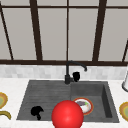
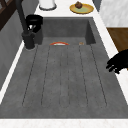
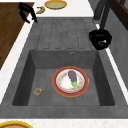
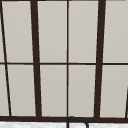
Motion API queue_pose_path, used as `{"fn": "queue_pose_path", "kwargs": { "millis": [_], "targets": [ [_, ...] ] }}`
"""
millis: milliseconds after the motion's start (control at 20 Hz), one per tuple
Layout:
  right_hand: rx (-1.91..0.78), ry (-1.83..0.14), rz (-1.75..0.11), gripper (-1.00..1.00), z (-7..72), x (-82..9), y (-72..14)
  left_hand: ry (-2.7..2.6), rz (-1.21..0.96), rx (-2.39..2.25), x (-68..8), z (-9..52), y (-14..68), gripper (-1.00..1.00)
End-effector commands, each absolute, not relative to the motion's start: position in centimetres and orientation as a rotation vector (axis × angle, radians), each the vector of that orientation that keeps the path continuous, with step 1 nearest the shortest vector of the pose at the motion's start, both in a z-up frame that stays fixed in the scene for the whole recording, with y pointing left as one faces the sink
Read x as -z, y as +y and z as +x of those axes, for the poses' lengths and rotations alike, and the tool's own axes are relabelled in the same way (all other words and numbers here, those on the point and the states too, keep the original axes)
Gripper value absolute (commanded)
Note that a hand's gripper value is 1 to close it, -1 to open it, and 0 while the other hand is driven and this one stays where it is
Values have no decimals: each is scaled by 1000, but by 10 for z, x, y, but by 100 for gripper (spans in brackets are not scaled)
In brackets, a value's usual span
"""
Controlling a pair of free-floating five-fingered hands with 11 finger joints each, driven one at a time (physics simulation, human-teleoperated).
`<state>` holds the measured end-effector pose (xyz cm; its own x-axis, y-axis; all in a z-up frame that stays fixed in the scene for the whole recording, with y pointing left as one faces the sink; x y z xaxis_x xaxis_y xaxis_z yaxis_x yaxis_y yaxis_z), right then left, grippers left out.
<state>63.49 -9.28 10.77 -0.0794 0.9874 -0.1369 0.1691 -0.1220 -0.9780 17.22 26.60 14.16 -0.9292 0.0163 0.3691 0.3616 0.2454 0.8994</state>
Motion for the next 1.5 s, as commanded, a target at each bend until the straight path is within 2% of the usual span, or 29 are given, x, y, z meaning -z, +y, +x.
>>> {"fn": "queue_pose_path", "kwargs": {
  "millis": [0, 300, 400, 450, 500, 950, 1450],
  "targets": [
    [-1197, -1387, -1307, 100, 625, -94, -106, -2238, -351, 1736, -142, 172, 266, 0],
    [-1183, -1402, -1313, 100, 627, -91, -108, -2238, -351, 1736, -142, 172, 266, 0],
    [-1292, -1330, -1356, 100, 641, -106, -94, -2238, -351, 1736, -142, 172, 266, 0],
    [-1288, -1342, -1377, -100, 638, -108, -94, -2238, -351, 1736, -142, 172, 266, 0],
    [-1352, -1326, -1357, -100, 642, -108, -89, -2238, -351, 1736, -142, 172, 266, 0],
    [-1354, -1377, -1315, -100, 616, -145, -148, -2238, -351, 1736, -142, 172, 266, 0],
    [-1282, -1335, -1316, -100, 578, -128, -183, -2238, -351, 1736, -142, 172, 266, 0]
  ]
}}
